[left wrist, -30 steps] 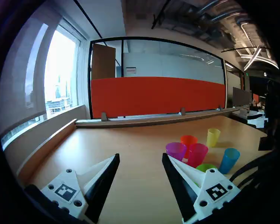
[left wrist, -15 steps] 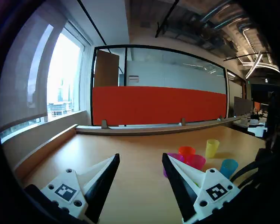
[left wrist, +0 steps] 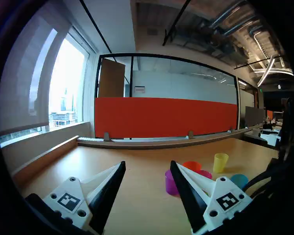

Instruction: Pour water

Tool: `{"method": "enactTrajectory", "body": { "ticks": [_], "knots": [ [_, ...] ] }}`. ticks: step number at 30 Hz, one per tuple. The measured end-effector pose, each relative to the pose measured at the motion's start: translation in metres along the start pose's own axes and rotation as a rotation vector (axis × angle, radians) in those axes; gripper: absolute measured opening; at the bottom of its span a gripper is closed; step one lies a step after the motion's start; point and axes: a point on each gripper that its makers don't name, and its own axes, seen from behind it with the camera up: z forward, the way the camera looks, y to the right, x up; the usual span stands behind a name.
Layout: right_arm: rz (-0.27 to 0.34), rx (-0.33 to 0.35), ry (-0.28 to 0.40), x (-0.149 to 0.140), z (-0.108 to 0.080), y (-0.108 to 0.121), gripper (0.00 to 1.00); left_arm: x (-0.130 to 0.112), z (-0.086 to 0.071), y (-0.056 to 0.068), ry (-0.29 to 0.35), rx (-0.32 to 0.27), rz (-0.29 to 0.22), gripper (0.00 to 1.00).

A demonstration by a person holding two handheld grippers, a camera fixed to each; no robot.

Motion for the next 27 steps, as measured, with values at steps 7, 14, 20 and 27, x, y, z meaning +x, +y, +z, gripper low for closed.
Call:
{"method": "enactTrajectory", "body": {
  "ticks": [7,14,20,27],
  "knots": [
    [0.003,0.004,0.011,0.002,0.000,-0.001,0.96,-0.001,0.004,0.009,0.011,0.002,-0.001,0.84],
    [0.003,-0.011,0.022,0.002,0.000,0.003,0.96,-0.007,0.005,0.012,0.020,0.008,-0.012,0.84],
    [-0.006,-0.023,0.007,-0.004,0.001,0.008,0.96,-0.011,0.007,0.016,0.025,0.001,-0.020,0.84],
    [-0.006,-0.017,-0.003,-0.007,0.003,0.005,0.97,-0.008,0.009,0.016,0.038,0.009,0.006,0.84]
  ]
}}
